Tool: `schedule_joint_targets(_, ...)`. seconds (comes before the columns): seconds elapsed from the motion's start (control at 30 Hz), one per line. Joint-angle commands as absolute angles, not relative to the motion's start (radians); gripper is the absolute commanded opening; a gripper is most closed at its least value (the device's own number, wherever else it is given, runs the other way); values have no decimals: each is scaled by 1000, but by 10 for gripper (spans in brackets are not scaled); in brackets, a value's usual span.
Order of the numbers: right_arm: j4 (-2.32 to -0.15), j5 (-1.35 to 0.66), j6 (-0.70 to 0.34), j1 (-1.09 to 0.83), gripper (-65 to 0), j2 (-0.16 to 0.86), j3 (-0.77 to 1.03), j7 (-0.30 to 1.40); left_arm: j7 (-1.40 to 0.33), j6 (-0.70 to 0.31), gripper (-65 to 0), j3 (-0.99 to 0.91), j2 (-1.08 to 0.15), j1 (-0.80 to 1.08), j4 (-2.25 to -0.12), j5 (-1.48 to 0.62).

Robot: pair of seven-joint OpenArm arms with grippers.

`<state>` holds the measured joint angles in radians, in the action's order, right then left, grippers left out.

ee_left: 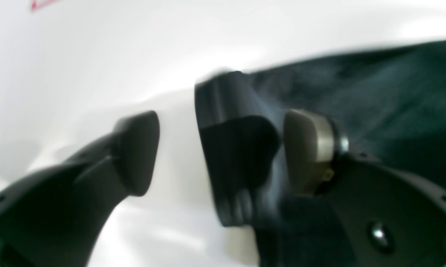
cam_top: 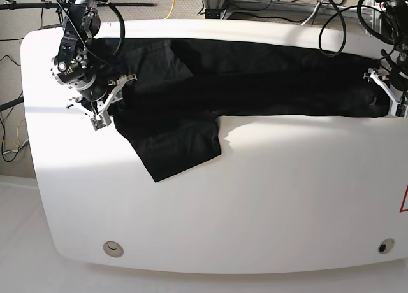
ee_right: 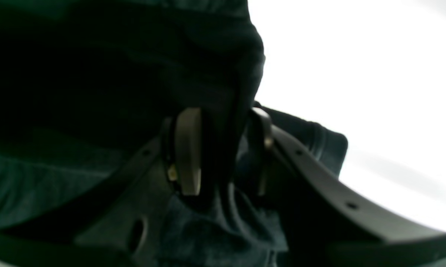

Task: Fold the T-shirt properly
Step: 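Open the right gripper and release the folded shirt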

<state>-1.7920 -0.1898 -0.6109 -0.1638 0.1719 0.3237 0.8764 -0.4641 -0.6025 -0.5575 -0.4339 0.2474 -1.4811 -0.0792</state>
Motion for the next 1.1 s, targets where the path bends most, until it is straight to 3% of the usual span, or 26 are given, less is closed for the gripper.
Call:
schedule_joint_targets(0.0, -1813, -204, -615, -151, -465, 182, 324, 865, -446, -638, -95, -565, -458, 205, -1489, -97)
schedule_joint_targets(0.13, -1814, -204, -617, -148, -453, 181, 323, 865, -458, -661, -87, -564, -462, 169, -1473, -98)
schedule_joint_targets(0.4, -1829, -204, -623, -148, -267, 183, 332, 865, -461, -601, -131, -555, -459, 224, -1472, -104)
schedule_joint_targets(0.73, -1859, -199, -624, -95, -282, 173, 431, 870, -479, -506, -192, -535, -438, 261, -1548, -123)
schedule_joint_targets(1.07, -1791, -200, -618, 30, -282, 170, 384, 844, -478, -470, -203, -538, -444, 242, -1629, -176)
